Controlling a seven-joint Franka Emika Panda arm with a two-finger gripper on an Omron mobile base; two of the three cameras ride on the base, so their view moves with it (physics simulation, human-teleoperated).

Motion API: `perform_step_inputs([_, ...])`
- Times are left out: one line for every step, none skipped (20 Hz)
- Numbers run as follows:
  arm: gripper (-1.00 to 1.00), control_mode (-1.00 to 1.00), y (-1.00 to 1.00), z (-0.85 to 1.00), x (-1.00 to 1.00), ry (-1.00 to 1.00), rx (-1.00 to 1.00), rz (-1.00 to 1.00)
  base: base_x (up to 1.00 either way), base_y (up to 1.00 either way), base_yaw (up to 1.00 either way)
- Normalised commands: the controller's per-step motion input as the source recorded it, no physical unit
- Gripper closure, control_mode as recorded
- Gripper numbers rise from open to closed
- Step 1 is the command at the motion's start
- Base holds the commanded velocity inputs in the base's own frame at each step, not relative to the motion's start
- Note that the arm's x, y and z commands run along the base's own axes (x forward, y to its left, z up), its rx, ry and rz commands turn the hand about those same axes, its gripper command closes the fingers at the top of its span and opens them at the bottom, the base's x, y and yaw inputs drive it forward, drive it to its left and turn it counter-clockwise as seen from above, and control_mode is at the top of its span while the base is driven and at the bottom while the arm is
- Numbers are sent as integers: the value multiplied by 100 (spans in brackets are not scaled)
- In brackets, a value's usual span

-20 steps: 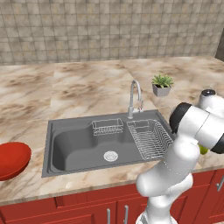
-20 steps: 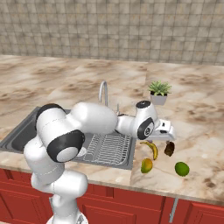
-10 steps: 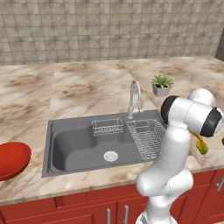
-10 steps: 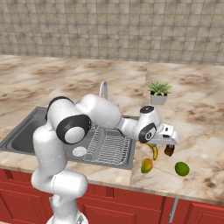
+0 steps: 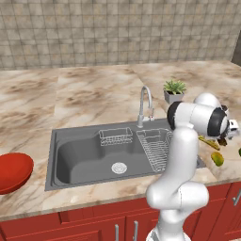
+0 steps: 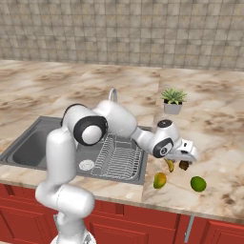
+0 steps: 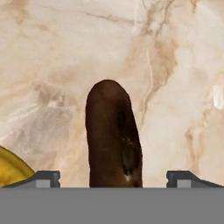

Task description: There is a mixed pile of frozen fruits and vegetables on the counter. Locate all the frozen vegetables and place the items in a bowl on the counter. Take all the frozen fruits and defrost them in a running sink.

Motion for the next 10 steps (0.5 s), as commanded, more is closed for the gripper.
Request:
perform_step_inputs([-100,-100,-21,-26,19,0,0,-5,0,0,0])
perform_step_inputs([-100,-100,-20,-28,17,0,0,-5,0,0,0])
perform_step_inputs([-100,-100,-17,-27,16,1,0,-4,0,0,0])
perform_step_inputs([-100,-100,-12,-29,18,2,0,-4,0,0,0])
perform_step_inputs([100,-100,-4,-30,6,1,1,-2,0,0,0])
perform_step_inputs([100,-100,0,-31,7,1,0,-1,0,0,0])
perform_step_inputs([100,-100,0,-31,8,1,0,-1,0,0,0])
perform_step_inputs([100,-100,0,-31,0,0,2,0,0,0,0])
perform_step_inputs([100,-100,0,-30,0,0,3,0,0,0,0])
perform_step_inputs([100,-100,0,-29,0,0,3,0,0,0,0])
